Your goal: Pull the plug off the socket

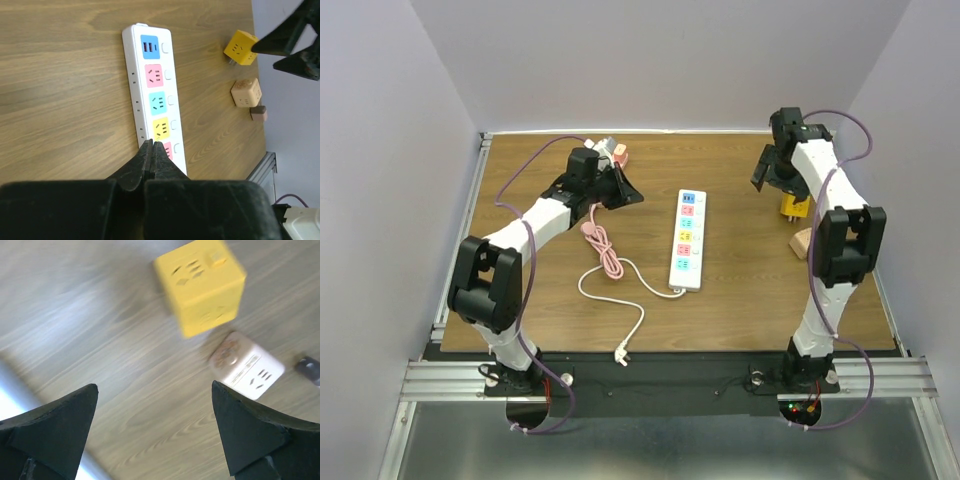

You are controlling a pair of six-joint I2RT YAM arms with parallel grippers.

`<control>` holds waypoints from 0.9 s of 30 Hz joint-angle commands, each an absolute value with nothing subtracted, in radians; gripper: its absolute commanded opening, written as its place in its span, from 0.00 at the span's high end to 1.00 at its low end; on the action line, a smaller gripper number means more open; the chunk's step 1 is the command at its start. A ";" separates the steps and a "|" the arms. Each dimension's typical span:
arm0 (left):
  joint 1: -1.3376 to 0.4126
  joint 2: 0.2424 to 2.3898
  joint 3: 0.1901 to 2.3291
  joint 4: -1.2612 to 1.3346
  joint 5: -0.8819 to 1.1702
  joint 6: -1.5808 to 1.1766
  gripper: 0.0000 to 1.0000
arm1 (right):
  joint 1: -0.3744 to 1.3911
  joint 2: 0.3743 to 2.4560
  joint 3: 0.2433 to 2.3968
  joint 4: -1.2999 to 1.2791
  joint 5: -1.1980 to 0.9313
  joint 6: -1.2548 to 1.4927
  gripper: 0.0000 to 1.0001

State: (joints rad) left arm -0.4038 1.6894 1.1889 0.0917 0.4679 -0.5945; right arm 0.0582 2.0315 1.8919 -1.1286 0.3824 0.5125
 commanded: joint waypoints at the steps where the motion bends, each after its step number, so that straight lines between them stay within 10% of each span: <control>1: -0.374 1.592 1.170 0.034 0.423 -0.549 1.00 | 0.077 1.885 1.869 -1.049 0.164 0.459 0.00; 27: -0.207 1.555 1.206 -0.158 0.229 -0.460 1.00 | 0.557 1.870 1.591 -0.885 -0.006 0.561 0.00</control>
